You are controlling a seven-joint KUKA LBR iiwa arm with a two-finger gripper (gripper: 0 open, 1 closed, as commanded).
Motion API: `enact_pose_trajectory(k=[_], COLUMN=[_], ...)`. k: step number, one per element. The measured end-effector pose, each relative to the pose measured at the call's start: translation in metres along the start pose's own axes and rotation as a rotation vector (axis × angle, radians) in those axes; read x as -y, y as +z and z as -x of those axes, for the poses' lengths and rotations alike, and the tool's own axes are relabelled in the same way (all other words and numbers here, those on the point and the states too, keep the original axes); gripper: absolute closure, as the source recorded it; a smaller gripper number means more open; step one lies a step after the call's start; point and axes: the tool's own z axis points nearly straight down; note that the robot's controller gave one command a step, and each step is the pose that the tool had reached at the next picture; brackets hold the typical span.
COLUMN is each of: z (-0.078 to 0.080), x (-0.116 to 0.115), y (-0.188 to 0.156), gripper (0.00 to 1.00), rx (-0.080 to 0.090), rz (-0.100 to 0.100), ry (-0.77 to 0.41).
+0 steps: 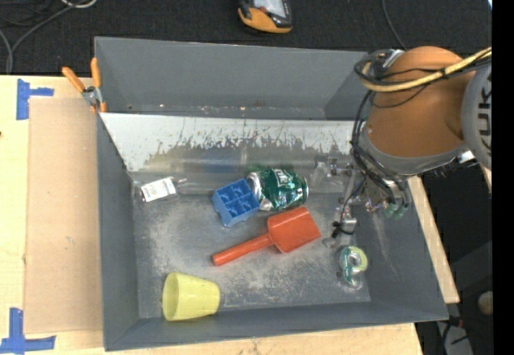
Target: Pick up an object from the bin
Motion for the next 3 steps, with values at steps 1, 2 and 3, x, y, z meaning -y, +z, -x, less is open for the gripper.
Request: enact_pose_trajectory(k=[1,2,3], z=[0.01,0.028,0.028], x=[-0.002,-0.012,-0.007], y=[0.089,0.106,0.118], gripper=[0.0,0.0,0.0], rx=[0.0,0.007,-0.002], rz=[0.0,0.0,0.002], ry=[-0.191,-0.265,-0.463])
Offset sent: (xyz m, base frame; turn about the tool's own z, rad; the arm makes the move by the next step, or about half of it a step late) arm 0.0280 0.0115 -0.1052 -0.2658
